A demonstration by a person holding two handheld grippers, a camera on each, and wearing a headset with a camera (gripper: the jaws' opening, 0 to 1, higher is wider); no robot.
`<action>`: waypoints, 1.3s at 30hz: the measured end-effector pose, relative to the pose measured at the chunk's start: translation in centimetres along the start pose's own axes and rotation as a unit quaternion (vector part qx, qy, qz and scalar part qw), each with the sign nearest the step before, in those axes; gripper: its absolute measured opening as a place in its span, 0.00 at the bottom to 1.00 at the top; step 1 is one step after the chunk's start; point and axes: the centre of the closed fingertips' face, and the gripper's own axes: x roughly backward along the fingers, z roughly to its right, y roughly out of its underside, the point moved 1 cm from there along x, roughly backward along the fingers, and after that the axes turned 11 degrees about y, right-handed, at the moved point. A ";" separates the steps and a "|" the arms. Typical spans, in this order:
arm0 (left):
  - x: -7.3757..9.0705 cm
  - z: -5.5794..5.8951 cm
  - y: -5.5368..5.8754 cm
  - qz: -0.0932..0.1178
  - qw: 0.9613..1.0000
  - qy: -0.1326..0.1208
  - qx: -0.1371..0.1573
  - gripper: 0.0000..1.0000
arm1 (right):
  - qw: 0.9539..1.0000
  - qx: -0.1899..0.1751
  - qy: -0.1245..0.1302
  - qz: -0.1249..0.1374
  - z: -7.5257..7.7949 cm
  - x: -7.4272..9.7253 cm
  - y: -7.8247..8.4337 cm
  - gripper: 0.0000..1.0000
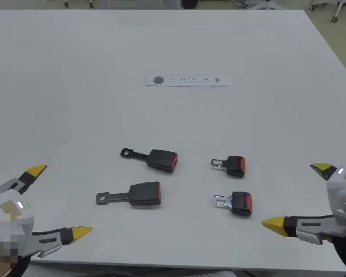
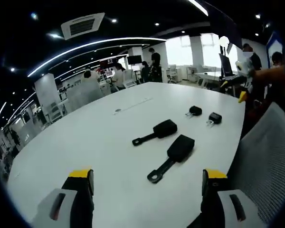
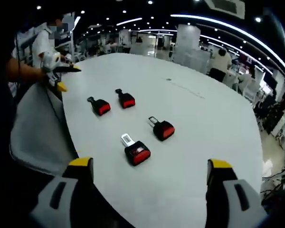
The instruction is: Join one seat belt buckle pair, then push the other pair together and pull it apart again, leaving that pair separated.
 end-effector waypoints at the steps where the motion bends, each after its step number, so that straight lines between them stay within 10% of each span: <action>1: 0.0 0.1 0.0 -0.001 1.000 0.001 0.000 0.93 | 1.000 -0.004 0.005 0.007 0.1 0.1 -0.1 1.00; 39: -0.2 0.6 0.7 -0.027 0.999 0.004 -0.027 0.93 | 1.000 -0.003 0.014 -0.018 0.5 1.8 -0.9 0.98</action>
